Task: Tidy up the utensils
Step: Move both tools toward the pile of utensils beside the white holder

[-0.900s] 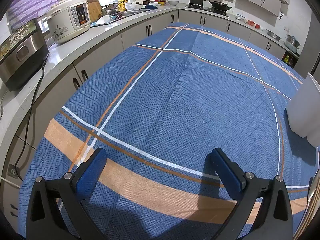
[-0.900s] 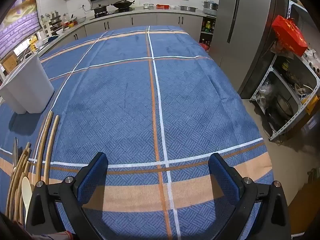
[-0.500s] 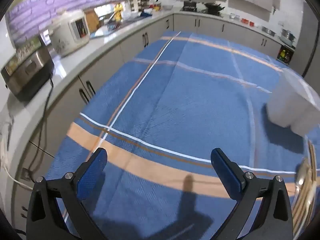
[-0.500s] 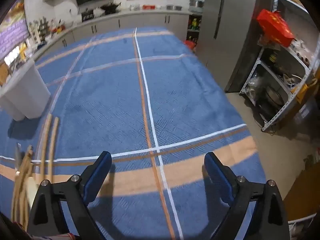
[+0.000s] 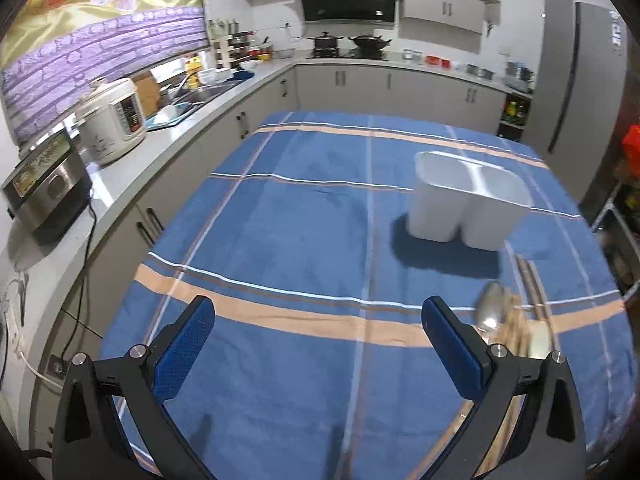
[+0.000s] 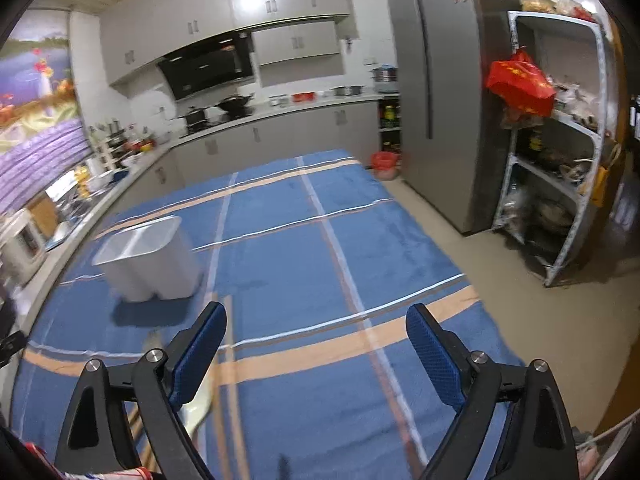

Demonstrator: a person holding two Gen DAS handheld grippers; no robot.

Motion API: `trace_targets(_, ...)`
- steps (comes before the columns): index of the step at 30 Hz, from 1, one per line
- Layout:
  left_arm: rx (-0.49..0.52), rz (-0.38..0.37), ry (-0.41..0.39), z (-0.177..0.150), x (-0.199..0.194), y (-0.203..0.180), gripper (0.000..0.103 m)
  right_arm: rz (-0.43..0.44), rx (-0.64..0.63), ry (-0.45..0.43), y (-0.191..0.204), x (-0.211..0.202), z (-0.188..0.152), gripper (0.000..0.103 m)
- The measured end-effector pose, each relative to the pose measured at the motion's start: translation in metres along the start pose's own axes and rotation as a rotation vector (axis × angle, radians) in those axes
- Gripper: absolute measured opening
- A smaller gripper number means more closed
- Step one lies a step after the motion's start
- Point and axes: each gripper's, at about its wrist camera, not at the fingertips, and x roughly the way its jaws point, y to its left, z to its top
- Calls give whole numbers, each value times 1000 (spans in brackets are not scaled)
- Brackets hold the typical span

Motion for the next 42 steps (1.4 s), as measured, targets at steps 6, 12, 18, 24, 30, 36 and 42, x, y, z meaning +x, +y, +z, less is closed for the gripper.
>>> trace_targets(6,42,-28,-23,-6,-21,-22,103,2,-80,-23,31,-29,-9,94)
trace_targets(12,68,-65,-38,-14,-39,-36,103,26,-77,-35,39,-45,-17,94)
trace_targets(18,89,-79,-54,-19,-50,-43,103,22,-100,-87,43,-63,-25,94)
trace_targets(24,98,-100,-83,-23,-63,-47,103,20,-97,-108,52,-76,-36,94)
trace_targets(30,110,-115,-103,-28,-71,-50,103,17,-110,-101,59,-78,-48,94)
trace_targets(36,120,-122,-110,-32,-74,-53,103,4,-91,-104,58,-79,-52,94)
trace_targets(42,118,-120,-109,-34,-75,-54,103,7,-85,-94,58,-77,-56,94)
